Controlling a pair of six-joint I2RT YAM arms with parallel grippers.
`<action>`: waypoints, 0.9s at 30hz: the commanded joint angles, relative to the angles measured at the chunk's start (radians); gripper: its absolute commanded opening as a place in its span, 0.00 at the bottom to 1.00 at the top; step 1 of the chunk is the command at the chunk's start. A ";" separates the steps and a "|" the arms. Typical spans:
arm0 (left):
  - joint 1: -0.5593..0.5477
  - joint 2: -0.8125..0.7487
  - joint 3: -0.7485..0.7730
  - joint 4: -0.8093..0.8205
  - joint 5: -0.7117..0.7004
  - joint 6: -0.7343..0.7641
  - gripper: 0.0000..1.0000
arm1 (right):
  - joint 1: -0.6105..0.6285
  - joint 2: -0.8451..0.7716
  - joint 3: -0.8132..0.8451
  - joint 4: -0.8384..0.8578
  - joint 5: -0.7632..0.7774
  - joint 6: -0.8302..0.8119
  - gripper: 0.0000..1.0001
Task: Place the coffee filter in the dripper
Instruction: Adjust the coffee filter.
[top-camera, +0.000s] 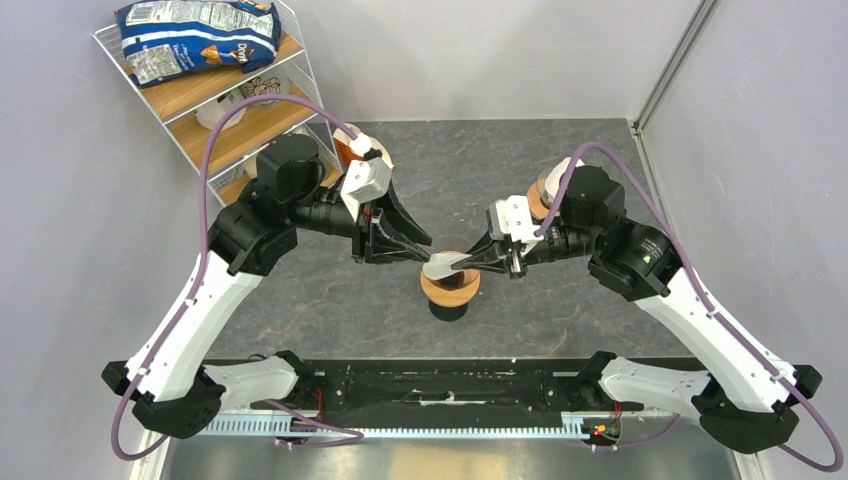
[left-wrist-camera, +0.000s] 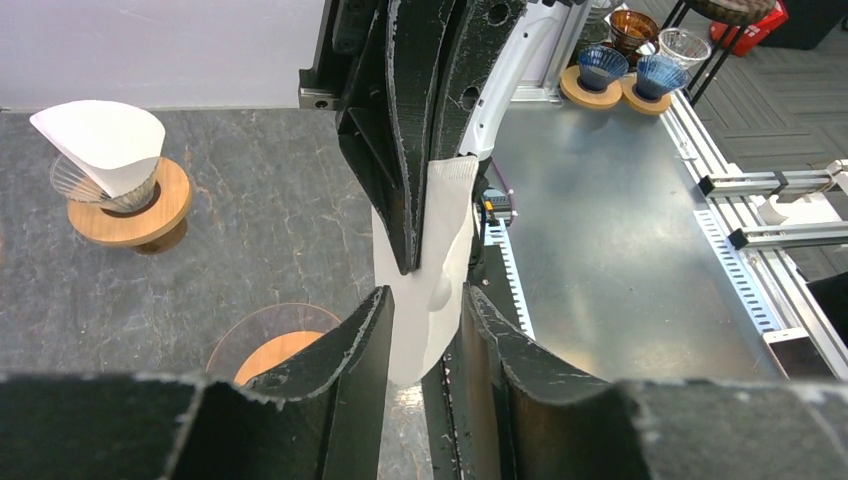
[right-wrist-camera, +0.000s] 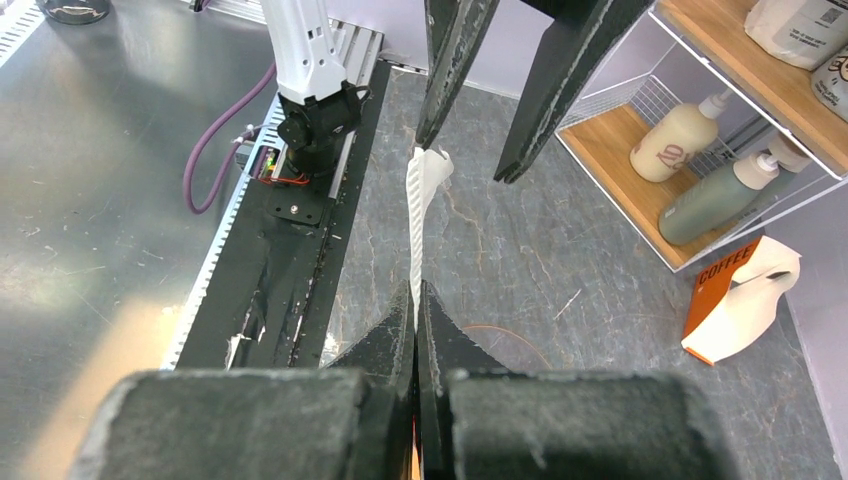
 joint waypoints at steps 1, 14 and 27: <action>-0.015 0.009 0.020 0.042 0.008 -0.011 0.37 | 0.005 0.006 0.031 0.036 -0.029 -0.014 0.00; -0.054 0.008 -0.003 0.002 -0.028 0.028 0.36 | 0.005 0.018 0.035 0.065 -0.018 0.029 0.00; -0.056 0.021 -0.011 -0.083 -0.030 0.116 0.32 | 0.005 0.015 0.041 0.068 -0.026 0.068 0.00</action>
